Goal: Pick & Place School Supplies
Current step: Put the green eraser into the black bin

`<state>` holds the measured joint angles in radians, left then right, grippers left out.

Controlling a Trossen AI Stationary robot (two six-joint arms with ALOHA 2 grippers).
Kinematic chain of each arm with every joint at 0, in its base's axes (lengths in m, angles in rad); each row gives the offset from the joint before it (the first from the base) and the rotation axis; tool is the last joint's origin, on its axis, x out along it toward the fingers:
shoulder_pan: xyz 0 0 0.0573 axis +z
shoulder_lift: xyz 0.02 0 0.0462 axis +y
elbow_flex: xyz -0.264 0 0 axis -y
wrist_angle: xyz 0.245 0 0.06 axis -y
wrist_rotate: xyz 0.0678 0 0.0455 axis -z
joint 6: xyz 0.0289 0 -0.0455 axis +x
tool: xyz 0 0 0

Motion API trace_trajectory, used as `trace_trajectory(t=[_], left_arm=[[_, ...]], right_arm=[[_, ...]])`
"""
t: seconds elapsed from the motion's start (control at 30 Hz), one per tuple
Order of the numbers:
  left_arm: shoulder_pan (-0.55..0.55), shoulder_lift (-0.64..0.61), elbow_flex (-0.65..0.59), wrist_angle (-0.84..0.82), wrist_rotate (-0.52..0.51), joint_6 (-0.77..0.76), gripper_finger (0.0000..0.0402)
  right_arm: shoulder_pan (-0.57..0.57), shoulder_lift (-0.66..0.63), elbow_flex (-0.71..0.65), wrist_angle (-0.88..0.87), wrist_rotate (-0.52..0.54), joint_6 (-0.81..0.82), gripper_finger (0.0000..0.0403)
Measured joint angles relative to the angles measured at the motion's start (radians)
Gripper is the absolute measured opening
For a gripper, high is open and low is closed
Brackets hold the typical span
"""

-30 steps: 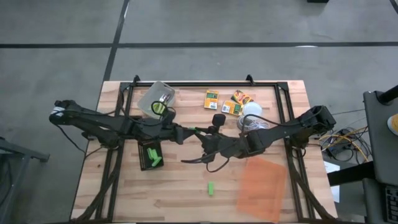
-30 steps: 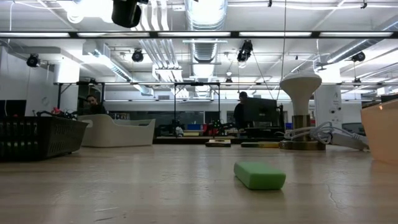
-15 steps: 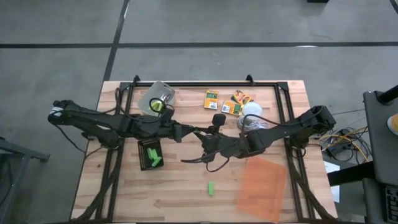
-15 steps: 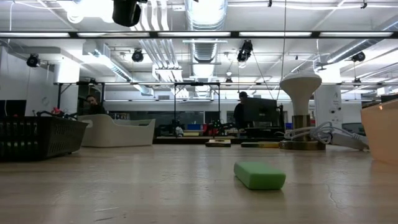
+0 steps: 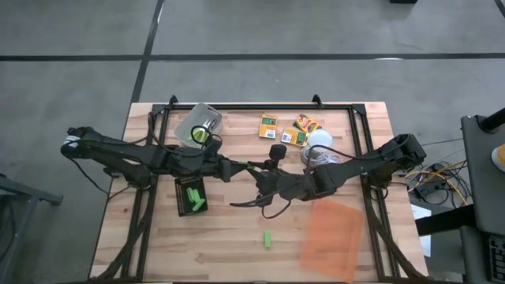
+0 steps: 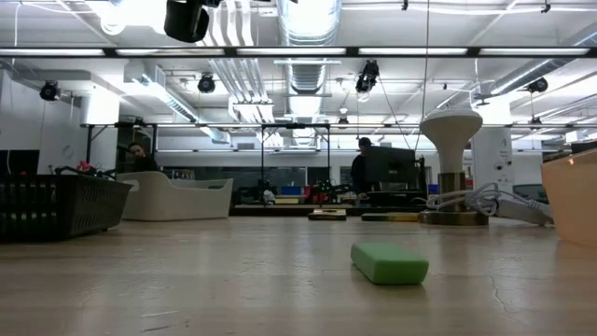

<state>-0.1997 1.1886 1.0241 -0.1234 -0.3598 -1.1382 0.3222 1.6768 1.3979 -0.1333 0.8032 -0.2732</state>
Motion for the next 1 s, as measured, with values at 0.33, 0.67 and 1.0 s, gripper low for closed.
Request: trace_trajectory(t=[0.33,0.67,1.0], left_arm=[[0.002,0.000,0.000,-0.018,0.001,-0.015,0.0123],[0.011,0.000,0.000,-0.016,-0.008,-0.012,0.0097],[0.011,0.000,0.000,-0.016,-0.009,0.007,0.0037]], right_arm=[[0.000,0.000,0.000,0.000,0.000,0.000,0.0070],[-0.001,0.000,-0.001,-0.001,0.001,0.000,0.0070],[-0.001,0.001,-0.001,-0.003,0.002,0.000,0.0070]])
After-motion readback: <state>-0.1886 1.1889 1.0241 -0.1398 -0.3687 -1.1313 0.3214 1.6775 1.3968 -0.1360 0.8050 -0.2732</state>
